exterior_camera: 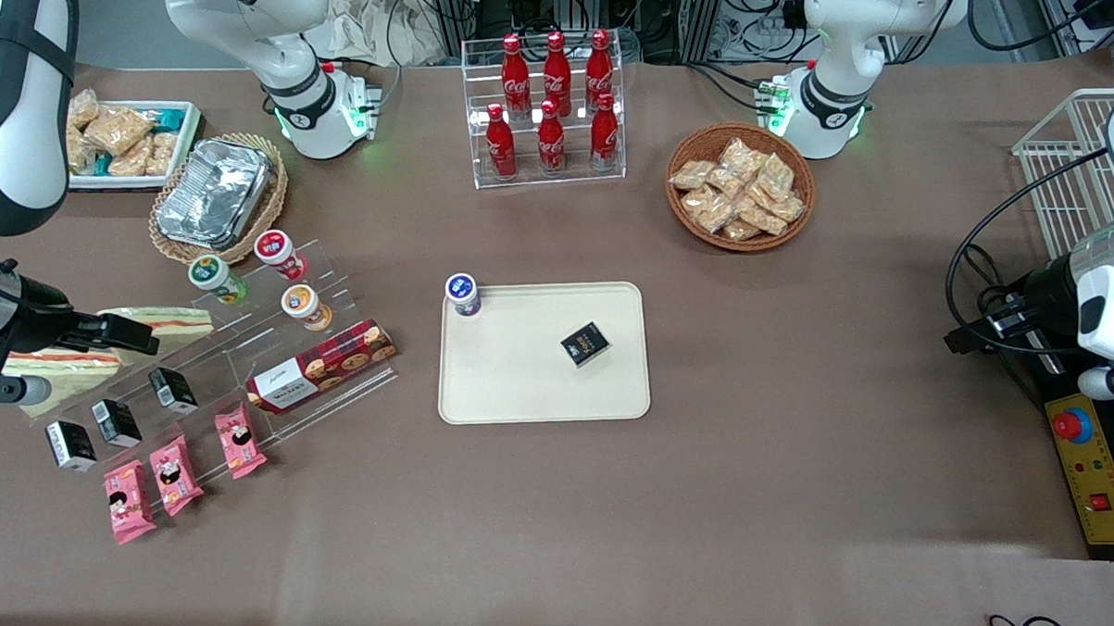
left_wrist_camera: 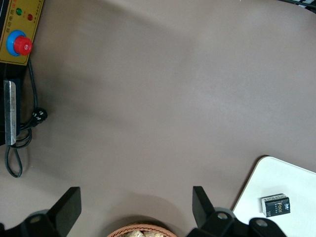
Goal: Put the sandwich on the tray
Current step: 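Move the right gripper down to the wrapped sandwich in the acrylic rack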
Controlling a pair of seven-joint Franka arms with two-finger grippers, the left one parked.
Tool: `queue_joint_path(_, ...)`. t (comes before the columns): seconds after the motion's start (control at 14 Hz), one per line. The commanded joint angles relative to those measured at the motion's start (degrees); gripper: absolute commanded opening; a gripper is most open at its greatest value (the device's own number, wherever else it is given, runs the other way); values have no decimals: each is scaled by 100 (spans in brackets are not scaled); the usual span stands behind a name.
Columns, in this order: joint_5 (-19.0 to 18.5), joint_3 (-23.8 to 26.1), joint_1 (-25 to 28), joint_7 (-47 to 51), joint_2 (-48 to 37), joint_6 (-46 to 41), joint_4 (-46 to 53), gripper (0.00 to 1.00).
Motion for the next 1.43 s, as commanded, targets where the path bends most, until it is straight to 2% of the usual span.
queue_joint_path(0.0, -57, -14, 6, -16, -25, -56, 4, 98)
queue_joint_path(0.79, -154, -137, -55, 1, -192, -320, -5, 98)
queue_joint_path(1.14, -961, -365, -47, 299, -254, -329, -5, 97)
queue_joint_path(1.36, -639, -734, -73, 580, -237, -259, -5, 97)
